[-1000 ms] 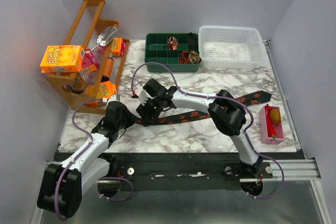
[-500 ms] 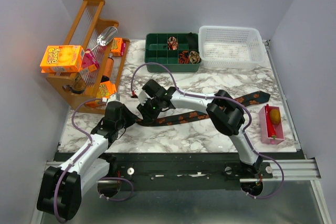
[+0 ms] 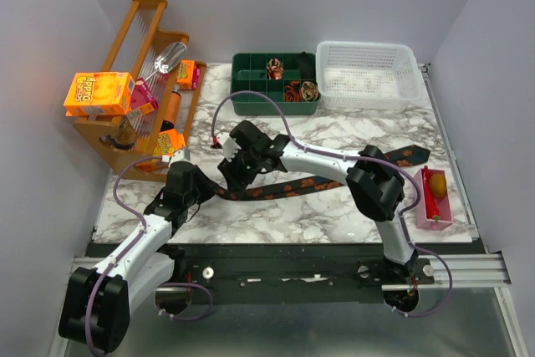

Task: Roll the ties
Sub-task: Roll the tie at the center of the board.

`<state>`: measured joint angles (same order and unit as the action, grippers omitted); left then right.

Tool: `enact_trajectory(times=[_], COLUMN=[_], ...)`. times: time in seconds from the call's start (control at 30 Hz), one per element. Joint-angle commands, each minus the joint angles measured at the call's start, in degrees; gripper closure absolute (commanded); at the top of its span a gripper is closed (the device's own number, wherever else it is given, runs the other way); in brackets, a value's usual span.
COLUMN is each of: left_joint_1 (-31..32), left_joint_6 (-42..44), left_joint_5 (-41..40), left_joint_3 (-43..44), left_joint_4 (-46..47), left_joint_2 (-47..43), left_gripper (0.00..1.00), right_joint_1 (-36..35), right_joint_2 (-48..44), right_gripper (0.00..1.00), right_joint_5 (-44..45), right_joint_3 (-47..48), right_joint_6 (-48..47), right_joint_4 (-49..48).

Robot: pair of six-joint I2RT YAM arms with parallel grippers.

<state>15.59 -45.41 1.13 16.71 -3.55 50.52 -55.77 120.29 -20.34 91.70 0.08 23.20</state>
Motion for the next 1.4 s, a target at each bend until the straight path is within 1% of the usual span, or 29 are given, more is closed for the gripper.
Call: enact_trajectory(times=[0.0,0.03,0.07,0.1,0.17,0.5,0.7,0.83,1.0,1.13,1.27,1.37], left_joint_1=[-0.21,-0.21,-0.21,-0.21,-0.21,-0.21,-0.21,-0.13,0.05,0.75,1.02,1.10], left_joint_6=[1.20,1.20,1.20,1.20,1.11,1.29,1.11,0.67,-0.29,-1.69,-3.90,-5.04], left_joint_5=[-0.77,-0.69,-0.69,-0.69,-0.77,-0.69,0.01,1.07,3.18,4.94,4.94,4.76], left_joint_3=[0.78,0.87,0.87,1.04,1.04,1.48,1.48,1.48,0.96,-0.09,-1.76,-2.82], left_joint_4=[-0.93,-0.84,-0.84,-0.76,-0.58,-0.84,-0.05,1.35,3.29,6.71,8.65,9.35], left_joint_2=[-0.60,-0.60,-0.51,-0.43,-0.42,-0.69,-1.21,-1.74,-2.62,-3.67,-6.30,-7.28], left_gripper=[0.79,0.79,0.79,0.78,0.78,0.77,0.77,0.77,0.78,0.81,0.81,0.83], right_joint_1=[-0.39,-0.39,-0.39,-0.39,-0.39,-0.48,-0.39,-0.39,-0.39,-0.39,-0.39,-0.39], right_joint_2=[-2.43,-1.38,-0.68,0.11,1.95,6.97,8.38,9.00,9.09,9.61,9.96,10.05], right_gripper=[0.53,0.63,0.82,0.90,0.99,0.99,1.00,1.00,1.00,1.00,1.00,1.00], right_joint_5=[-0.04,-0.75,-1.36,-2.76,-3.65,-3.83,-3.66,-5.41,-6.73,-6.65,-6.82,-7.17], right_joint_3=[-1.00,-0.91,-0.82,-0.65,-0.38,1.46,2.43,2.08,0.50,0.32,0.23,-0.47], right_joint_6=[2.12,2.29,2.82,3.08,3.61,4.32,5.02,6.34,10.38,12.58,15.03,16.53], right_joint_4=[-1.84,-2.02,-2.02,-2.02,-2.02,-2.46,-2.63,-3.77,-7.11,-9.22,-10.63,-12.21])
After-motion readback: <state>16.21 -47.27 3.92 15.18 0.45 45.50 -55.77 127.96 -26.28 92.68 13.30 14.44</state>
